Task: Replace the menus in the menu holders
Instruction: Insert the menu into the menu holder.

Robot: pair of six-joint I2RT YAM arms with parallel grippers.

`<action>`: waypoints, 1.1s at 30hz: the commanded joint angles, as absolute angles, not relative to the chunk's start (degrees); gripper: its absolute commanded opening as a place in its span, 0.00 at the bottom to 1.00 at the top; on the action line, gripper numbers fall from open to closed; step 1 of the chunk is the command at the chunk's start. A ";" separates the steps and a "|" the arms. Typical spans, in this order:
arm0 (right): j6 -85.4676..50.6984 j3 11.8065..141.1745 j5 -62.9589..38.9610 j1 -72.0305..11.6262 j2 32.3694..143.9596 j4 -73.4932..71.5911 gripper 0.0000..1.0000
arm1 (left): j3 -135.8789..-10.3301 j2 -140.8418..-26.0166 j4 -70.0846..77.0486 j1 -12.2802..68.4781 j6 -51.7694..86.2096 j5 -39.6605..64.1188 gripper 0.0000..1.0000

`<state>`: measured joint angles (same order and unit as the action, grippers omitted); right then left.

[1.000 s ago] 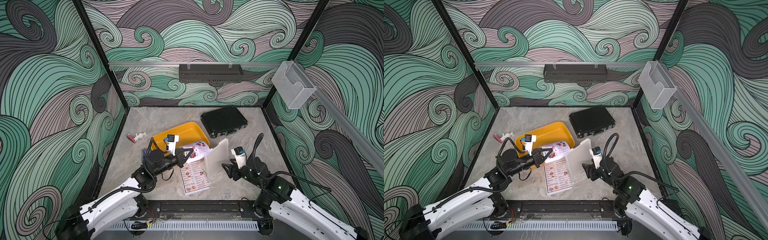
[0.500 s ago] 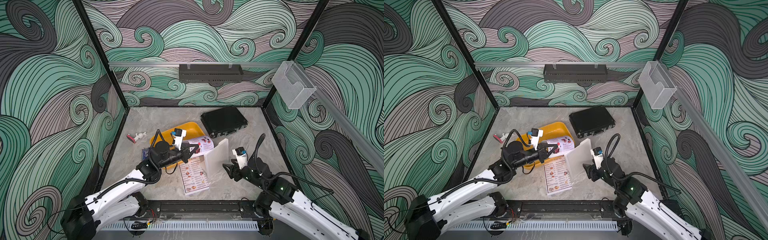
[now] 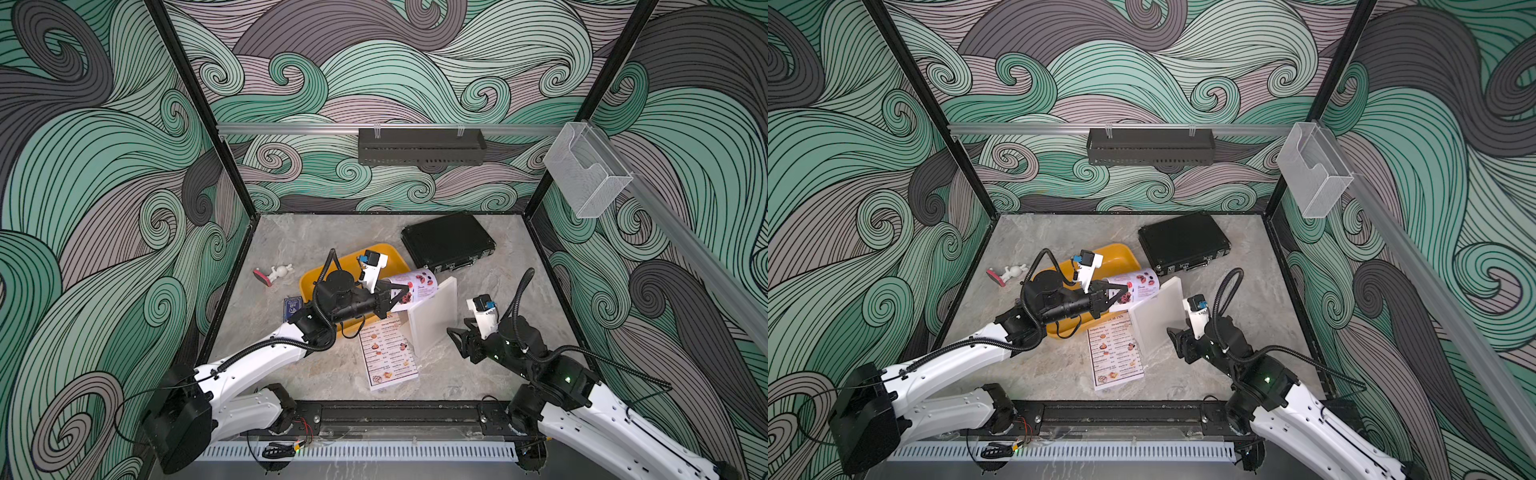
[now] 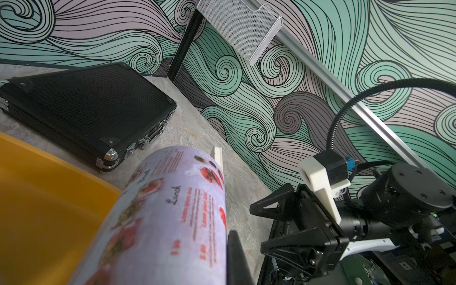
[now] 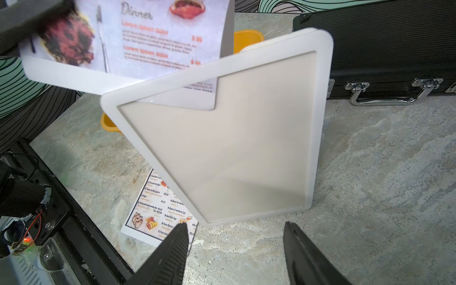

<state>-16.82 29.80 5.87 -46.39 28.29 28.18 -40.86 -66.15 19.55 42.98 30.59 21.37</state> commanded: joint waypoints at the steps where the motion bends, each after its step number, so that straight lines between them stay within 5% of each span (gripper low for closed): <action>1: -16.15 32.01 7.18 -46.58 27.68 28.99 0.65 | -43.71 -68.18 23.17 43.72 29.88 22.90 0.00; 33: -17.07 39.40 9.07 -46.50 31.51 34.02 0.66 | -42.39 -78.04 35.92 49.95 28.74 9.23 0.00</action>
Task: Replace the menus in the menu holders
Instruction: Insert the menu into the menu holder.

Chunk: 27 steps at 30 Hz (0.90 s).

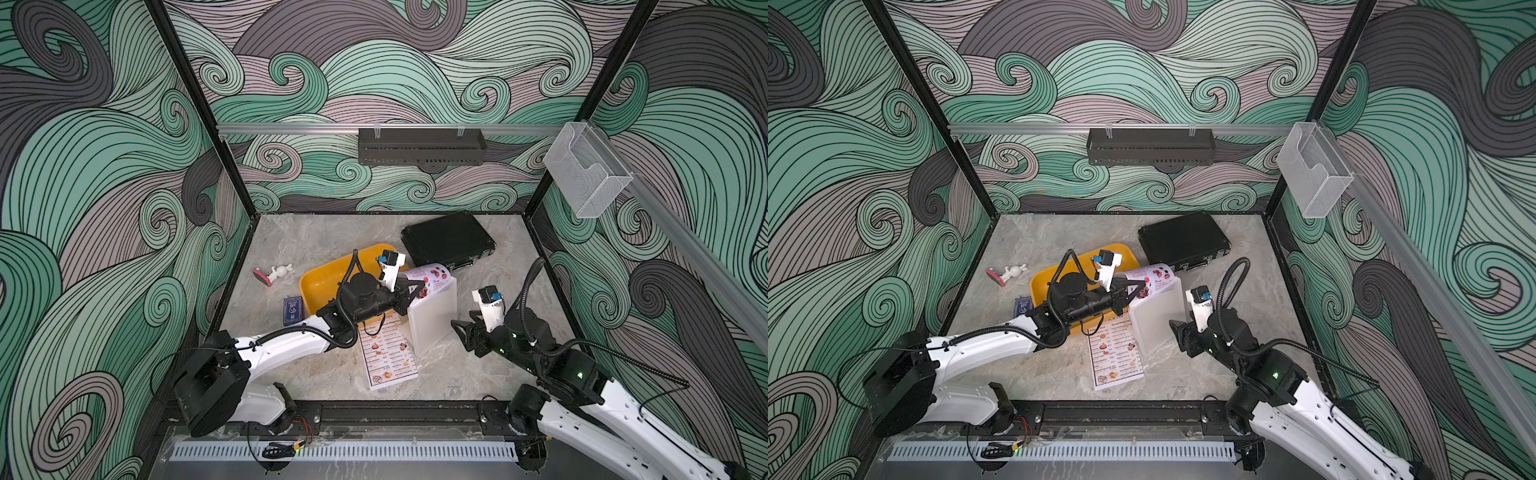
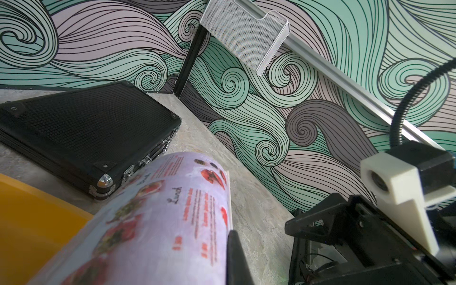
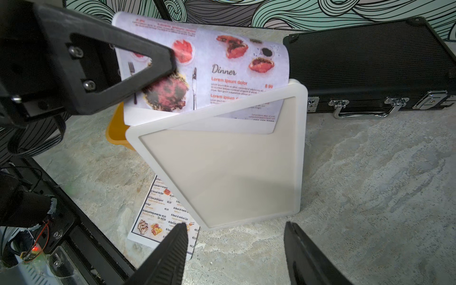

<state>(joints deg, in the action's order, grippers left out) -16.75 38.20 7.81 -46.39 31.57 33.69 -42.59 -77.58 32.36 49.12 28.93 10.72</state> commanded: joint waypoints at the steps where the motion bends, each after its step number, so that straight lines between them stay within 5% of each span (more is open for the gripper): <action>1: -17.14 39.38 8.97 -46.50 31.50 34.02 0.66 | -42.21 -78.16 36.25 50.12 28.71 8.93 0.00; 19: -17.05 40.87 7.91 -46.49 33.24 34.63 0.66 | -39.50 -78.93 39.00 53.15 27.13 2.77 0.02; 27: -17.63 41.04 7.13 -46.49 34.12 34.65 0.66 | -38.15 -77.05 38.41 53.28 27.25 2.11 0.34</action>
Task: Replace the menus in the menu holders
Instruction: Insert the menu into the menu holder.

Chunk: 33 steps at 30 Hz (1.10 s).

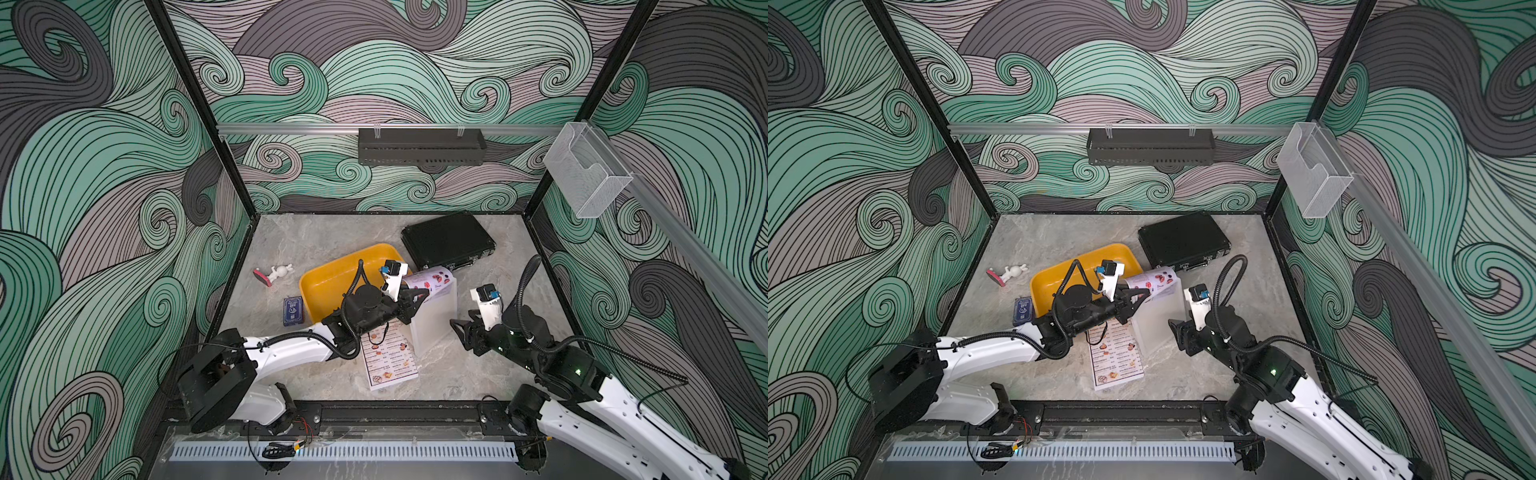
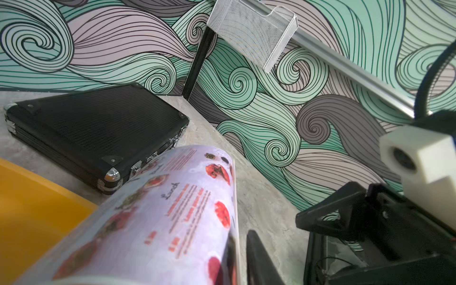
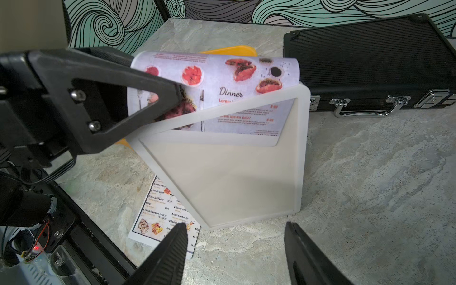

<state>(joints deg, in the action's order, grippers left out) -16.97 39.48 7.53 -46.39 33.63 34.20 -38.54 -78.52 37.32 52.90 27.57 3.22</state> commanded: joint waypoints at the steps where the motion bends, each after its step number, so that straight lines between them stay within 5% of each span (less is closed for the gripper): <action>1: -17.67 41.13 7.04 -46.49 34.34 34.69 0.67 | -38.00 -76.66 37.90 53.31 27.34 2.11 0.37; 13: -18.02 41.05 6.48 -46.41 35.22 34.66 0.69 | -33.81 -64.08 25.48 53.29 34.74 3.85 0.74; 23: -19.03 42.36 4.64 -46.32 36.12 35.14 0.72 | -39.08 -55.75 -2.60 53.03 64.61 -1.83 0.78; 33: -19.24 43.75 3.53 -46.32 34.64 37.74 0.73 | -45.10 -60.14 -5.28 50.31 97.79 1.60 0.79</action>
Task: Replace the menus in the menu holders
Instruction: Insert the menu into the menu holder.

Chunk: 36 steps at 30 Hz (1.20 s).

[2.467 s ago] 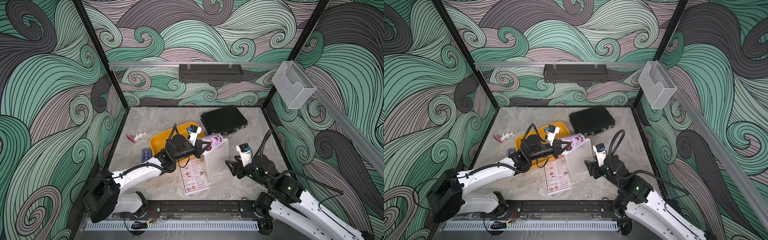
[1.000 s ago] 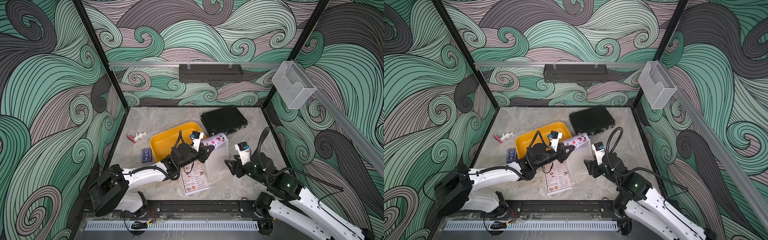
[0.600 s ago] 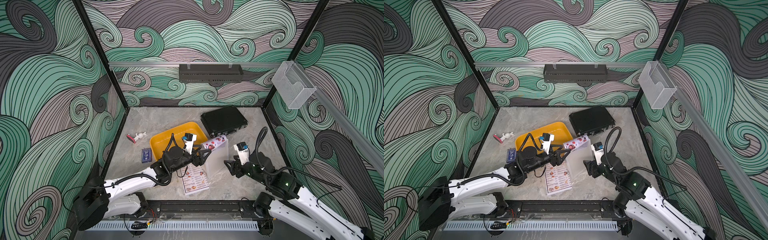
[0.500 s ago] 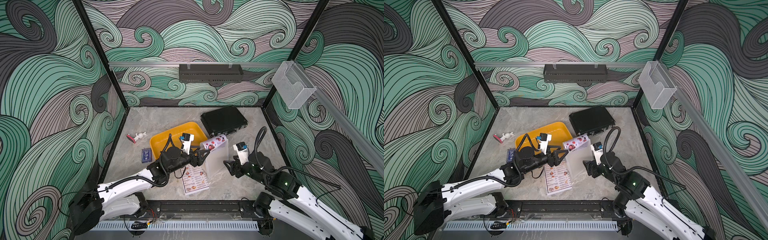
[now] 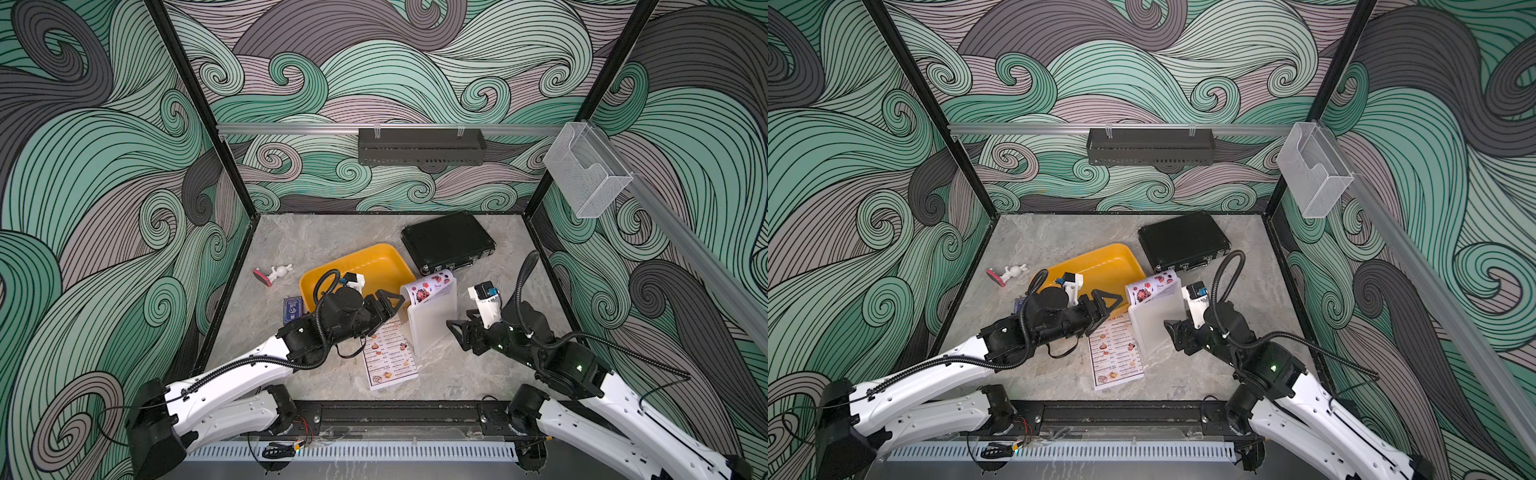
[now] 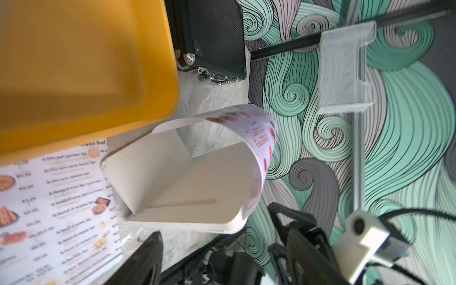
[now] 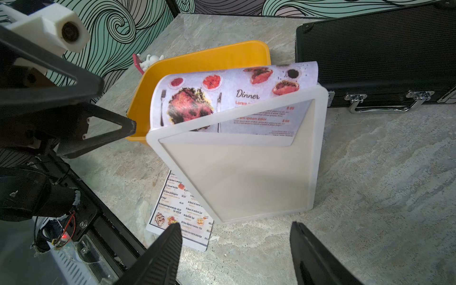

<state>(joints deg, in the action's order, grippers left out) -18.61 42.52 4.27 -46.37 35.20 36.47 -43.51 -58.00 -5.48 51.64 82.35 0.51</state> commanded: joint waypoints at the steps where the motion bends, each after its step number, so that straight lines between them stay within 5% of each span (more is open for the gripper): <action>1: -19.44 43.84 3.31 -46.32 34.57 37.94 0.73 | -45.14 -60.79 -2.82 50.03 100.03 1.78 0.80; 14: -19.93 42.72 3.21 -46.32 31.47 38.48 0.72 | -49.21 -73.46 8.93 44.79 111.31 7.24 0.75; 30: -19.49 43.24 3.63 -46.32 30.61 39.28 0.72 | -52.00 -84.89 19.43 41.84 118.05 16.14 0.20; 36: -19.27 43.59 3.86 -46.32 31.00 39.28 0.71 | -51.87 -83.45 18.98 42.01 116.43 14.45 0.09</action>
<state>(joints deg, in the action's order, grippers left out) -19.73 42.50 3.64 -46.37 30.89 38.57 -50.17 -84.77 17.78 41.78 117.01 14.70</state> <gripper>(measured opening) 0.715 0.102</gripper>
